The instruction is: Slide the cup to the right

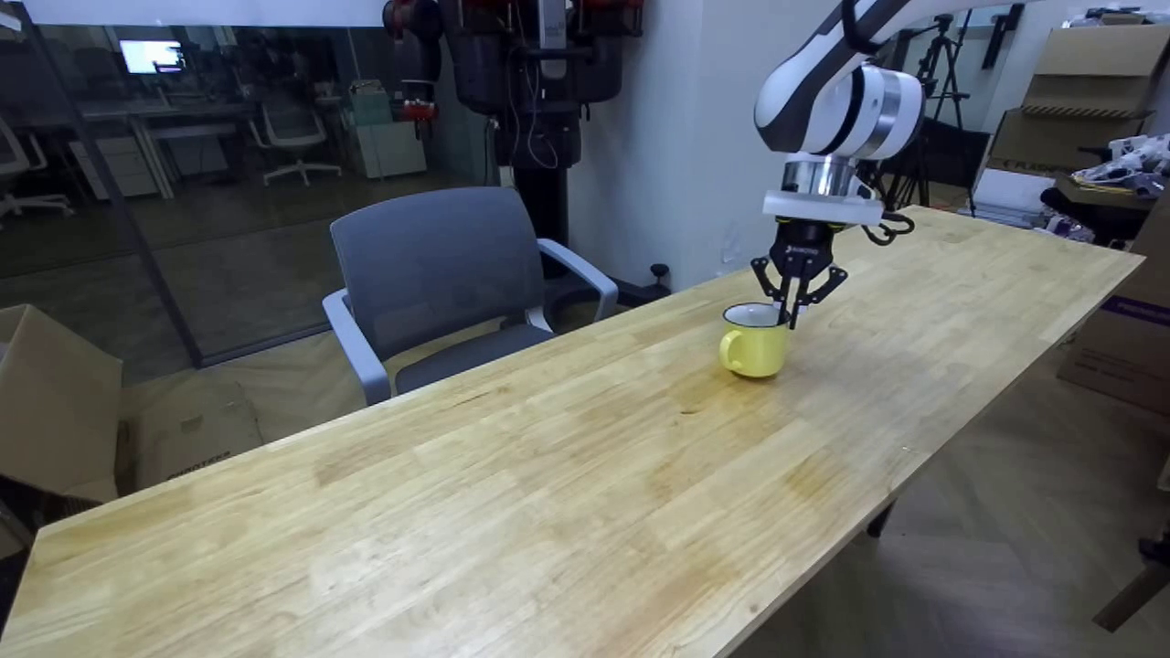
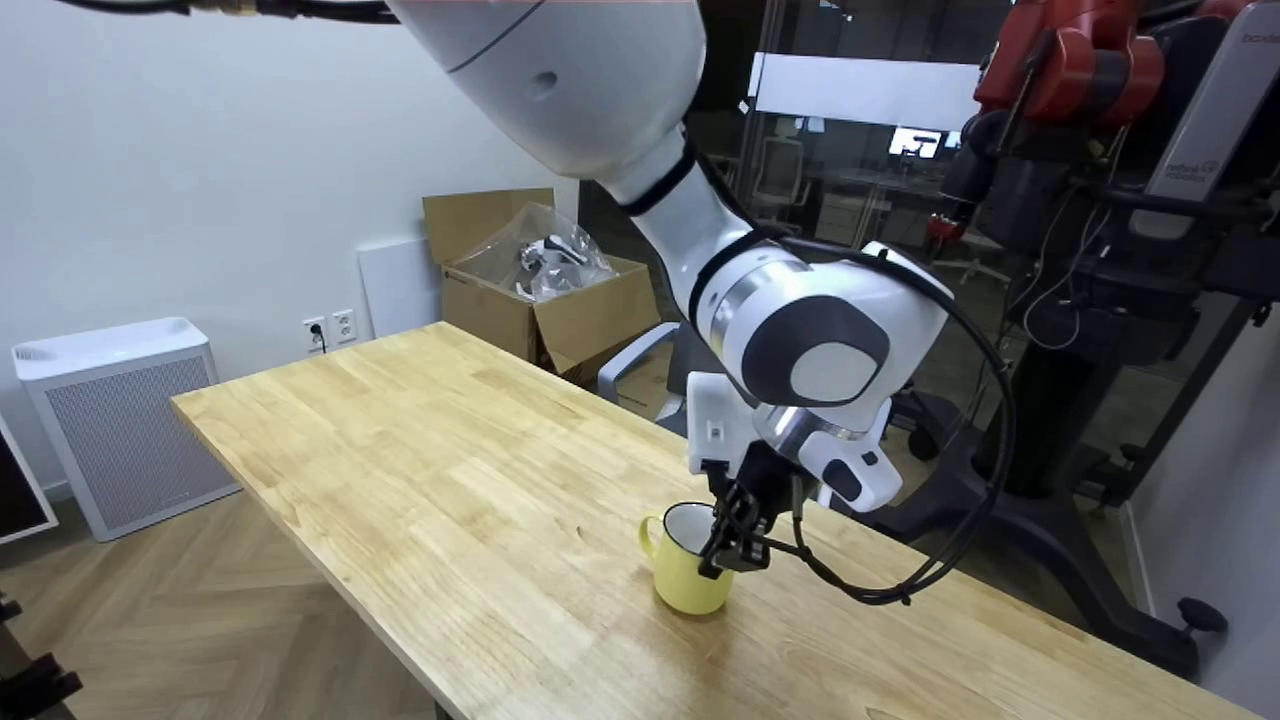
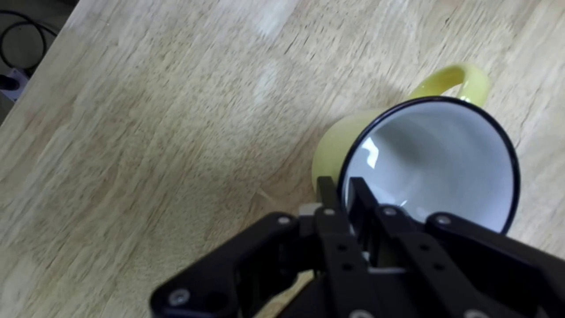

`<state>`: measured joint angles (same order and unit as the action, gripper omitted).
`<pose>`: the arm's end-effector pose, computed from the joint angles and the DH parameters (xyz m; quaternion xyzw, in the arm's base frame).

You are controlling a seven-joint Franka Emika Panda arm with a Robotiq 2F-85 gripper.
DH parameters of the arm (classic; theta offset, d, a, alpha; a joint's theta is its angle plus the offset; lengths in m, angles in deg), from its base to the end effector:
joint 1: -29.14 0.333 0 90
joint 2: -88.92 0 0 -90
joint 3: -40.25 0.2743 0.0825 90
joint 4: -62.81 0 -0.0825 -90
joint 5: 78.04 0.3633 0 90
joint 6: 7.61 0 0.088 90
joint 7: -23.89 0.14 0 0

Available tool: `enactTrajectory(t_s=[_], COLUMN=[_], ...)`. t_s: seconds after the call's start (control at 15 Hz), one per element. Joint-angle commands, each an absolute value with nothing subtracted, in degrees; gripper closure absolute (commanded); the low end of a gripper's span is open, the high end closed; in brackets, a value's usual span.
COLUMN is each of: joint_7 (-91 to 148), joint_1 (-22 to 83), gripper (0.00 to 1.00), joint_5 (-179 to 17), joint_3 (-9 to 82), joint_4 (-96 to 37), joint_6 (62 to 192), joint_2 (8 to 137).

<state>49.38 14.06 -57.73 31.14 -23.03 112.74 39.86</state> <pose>0.5889 -0.2284 0.1006 -0.8582 0.4937 0.1180 0.0767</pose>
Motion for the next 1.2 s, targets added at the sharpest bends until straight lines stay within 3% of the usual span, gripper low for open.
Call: enactTrajectory(t_s=[0.0, 0.07, 0.67, 1.13], joint_7=[51.64, 51.72, 52.08, 50.88], joint_1=[14.52, 14.61, 17.26, 17.55], gripper=[0.81, 0.60, 0.02, 0.00], joint_5=[-56.73, -56.75, -58.03, -58.19], joint_3=[30.70, 30.69, 29.86, 30.09], joint_4=[-25.30, -25.55, -34.55, -33.56], joint_6=[112.70, 112.76, 114.56, 113.48], joint_2=[42.33, 42.51, 52.13, 52.00])
